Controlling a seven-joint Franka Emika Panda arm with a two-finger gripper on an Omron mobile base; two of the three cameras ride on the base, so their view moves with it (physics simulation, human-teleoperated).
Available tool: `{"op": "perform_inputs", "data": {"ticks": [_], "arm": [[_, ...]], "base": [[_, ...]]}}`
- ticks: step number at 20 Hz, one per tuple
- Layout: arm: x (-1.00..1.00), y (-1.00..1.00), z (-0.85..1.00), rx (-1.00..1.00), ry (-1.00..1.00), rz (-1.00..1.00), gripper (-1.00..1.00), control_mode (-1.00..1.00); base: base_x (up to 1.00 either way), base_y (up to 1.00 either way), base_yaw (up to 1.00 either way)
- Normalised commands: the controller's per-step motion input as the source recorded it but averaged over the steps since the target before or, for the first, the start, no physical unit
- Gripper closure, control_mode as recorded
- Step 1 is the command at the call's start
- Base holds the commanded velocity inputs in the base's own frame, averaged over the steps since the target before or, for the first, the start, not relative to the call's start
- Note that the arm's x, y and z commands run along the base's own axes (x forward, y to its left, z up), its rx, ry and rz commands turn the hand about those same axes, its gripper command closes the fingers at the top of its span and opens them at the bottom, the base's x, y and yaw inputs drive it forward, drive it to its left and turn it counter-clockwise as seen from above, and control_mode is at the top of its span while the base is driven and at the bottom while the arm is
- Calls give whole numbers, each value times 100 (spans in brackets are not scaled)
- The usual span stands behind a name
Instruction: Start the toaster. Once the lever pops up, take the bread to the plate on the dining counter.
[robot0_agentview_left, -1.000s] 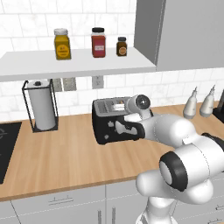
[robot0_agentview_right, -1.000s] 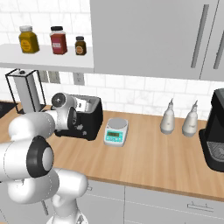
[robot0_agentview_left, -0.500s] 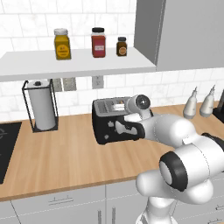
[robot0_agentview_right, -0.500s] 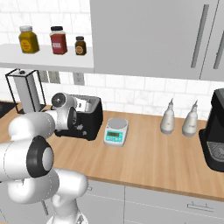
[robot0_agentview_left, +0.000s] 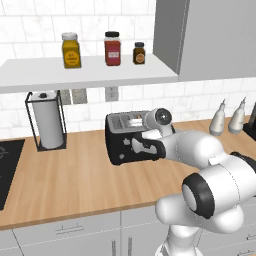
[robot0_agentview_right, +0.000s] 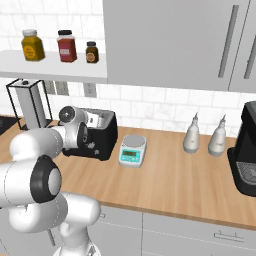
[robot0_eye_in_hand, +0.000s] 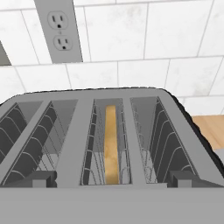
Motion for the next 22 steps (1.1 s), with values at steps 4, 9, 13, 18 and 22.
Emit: {"op": "perform_inputs", "data": {"ticks": [4,9,13,18,22], "arm": [[0,0,0,0,0,0,-100,-100],[0,0,0,0,0,0,-100,-100],[0,0,0,0,0,0,-100,-100],[0,0,0,0,0,0,-100,-100],[0,0,0,0,0,0,-100,-100]], "base": [[0,0,0],[0,0,0],[0,0,0],[0,0,0],[0,0,0]]}}
